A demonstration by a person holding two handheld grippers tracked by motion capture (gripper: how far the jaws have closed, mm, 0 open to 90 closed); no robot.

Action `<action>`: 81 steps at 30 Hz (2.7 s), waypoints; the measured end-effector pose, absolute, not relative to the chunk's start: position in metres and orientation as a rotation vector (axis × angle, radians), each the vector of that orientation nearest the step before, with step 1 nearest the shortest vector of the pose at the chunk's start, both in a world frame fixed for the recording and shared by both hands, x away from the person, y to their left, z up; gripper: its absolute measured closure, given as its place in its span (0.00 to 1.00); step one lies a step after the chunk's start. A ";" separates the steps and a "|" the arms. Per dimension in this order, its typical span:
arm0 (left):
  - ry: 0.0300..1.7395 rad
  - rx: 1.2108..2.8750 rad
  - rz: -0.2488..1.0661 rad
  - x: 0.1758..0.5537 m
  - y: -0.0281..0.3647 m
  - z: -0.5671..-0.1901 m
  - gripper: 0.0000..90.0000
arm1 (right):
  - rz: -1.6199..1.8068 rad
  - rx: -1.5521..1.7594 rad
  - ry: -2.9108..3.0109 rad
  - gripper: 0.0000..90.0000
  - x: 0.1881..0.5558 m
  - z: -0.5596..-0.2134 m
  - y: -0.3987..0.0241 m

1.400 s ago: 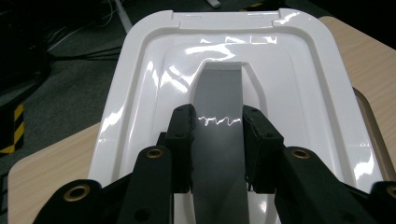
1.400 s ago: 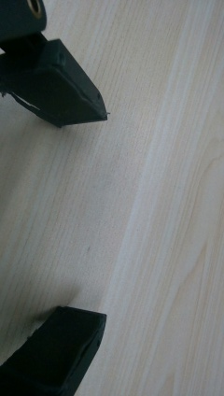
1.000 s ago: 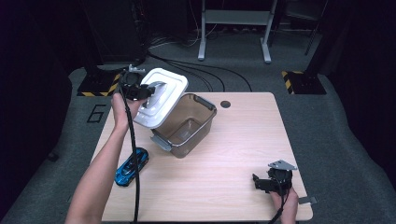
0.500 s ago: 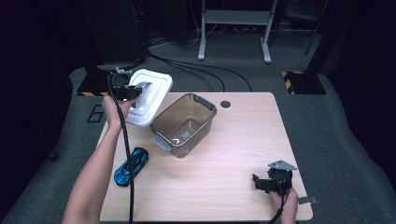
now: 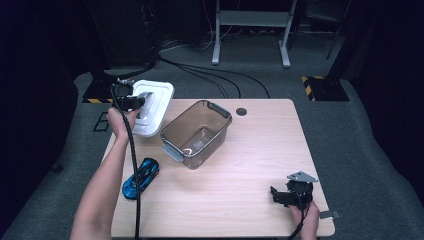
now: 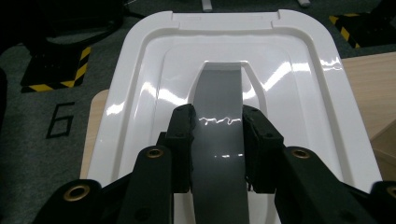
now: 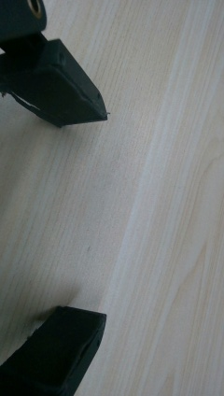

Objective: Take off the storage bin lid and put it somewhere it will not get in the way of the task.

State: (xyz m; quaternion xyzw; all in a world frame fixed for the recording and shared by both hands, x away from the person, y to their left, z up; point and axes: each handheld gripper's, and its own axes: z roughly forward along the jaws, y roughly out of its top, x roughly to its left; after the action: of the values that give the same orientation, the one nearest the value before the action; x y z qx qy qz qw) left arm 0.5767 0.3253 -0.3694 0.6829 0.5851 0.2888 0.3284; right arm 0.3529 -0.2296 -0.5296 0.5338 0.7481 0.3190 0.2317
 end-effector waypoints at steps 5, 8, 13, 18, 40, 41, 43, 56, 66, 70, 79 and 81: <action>1.554 1.785 0.737 0.581 0.329 -0.385 0.75 | 0.879 1.467 2.057 0.04 0.353 -0.530 -0.230; 1.573 1.783 0.720 0.583 0.331 -0.395 0.75 | 0.879 1.467 2.057 0.04 0.353 -0.530 -0.229; 1.595 1.788 0.713 0.586 0.330 -0.410 0.75 | 0.879 1.467 2.056 0.04 0.353 -0.530 -0.229; 1.617 1.784 0.696 0.588 0.332 -0.423 0.75 | 0.878 1.467 2.057 0.04 0.353 -0.530 -0.229; 1.705 1.828 0.636 0.592 0.335 -0.466 0.75 | 0.878 1.468 2.056 0.04 0.353 -0.530 -0.229; 1.710 1.830 0.629 0.592 0.335 -0.467 0.75 | 0.878 1.469 2.056 0.04 0.353 -0.530 -0.229; 1.709 1.835 0.626 0.592 0.334 -0.470 0.75 | 0.878 1.469 2.057 0.04 0.353 -0.530 -0.229; 1.668 1.866 0.572 0.590 0.335 -0.483 0.74 | 0.878 1.468 2.056 0.04 0.353 -0.530 -0.229; 1.613 1.843 0.564 0.578 0.342 -0.465 0.32 | 0.878 1.468 2.055 0.04 0.353 -0.530 -0.229; 1.574 1.867 0.551 0.567 0.347 -0.459 0.21 | 0.878 1.468 2.056 0.04 0.353 -0.530 -0.229; 1.493 1.929 0.507 0.545 0.348 -0.446 0.06 | 0.876 1.470 2.054 0.04 0.353 -0.530 -0.229; 1.465 1.940 0.505 0.539 0.346 -0.444 0.04 | 0.878 1.470 2.055 0.04 0.353 -0.530 -0.229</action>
State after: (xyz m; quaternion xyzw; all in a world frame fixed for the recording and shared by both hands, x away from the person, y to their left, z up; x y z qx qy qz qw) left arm 0.5393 0.3459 -0.4441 0.7393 0.5583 0.1926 0.3235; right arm 0.3528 -0.2294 -0.5296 0.5347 0.7475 0.3192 0.2311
